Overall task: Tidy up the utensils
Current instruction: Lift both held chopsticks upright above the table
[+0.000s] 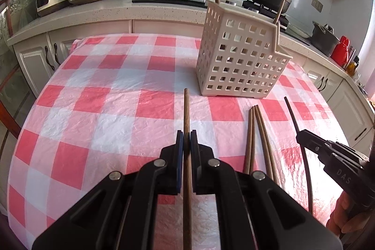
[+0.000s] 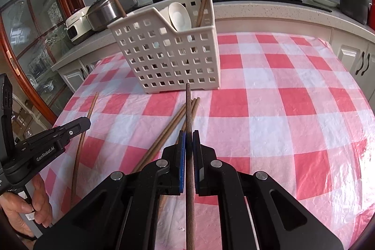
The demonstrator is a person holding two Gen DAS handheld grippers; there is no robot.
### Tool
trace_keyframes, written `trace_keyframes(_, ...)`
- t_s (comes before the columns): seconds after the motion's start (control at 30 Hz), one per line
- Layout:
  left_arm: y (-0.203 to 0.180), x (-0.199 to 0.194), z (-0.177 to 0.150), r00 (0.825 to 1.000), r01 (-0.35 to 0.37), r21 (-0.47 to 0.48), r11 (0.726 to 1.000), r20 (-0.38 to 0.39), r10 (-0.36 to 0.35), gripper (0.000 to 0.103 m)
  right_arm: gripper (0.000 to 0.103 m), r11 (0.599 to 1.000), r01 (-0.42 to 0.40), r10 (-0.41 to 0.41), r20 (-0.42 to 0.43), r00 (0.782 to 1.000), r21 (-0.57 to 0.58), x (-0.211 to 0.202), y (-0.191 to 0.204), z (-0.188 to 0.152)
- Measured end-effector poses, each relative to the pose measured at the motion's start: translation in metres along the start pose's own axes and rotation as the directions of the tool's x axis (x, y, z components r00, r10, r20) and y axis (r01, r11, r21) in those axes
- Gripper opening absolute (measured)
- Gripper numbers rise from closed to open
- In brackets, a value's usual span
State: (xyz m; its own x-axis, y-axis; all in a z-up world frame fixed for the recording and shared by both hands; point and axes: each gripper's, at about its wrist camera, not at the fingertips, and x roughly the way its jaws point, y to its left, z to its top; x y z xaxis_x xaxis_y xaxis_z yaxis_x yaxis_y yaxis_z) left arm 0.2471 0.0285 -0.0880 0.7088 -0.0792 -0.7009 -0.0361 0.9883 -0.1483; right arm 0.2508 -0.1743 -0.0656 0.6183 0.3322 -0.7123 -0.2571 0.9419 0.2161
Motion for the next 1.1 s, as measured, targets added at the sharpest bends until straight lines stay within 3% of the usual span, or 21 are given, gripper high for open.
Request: trace_keyframes(1.1, 0.0, -0.07, -0.004, 0.992, 0.0, 0.013, 1.0, 0.129, -0.002, 0.006, 0.006, 0.999, -0.033, 0.038, 0.125, 0.991, -0.038, -0.06, 0.022, 0.004)
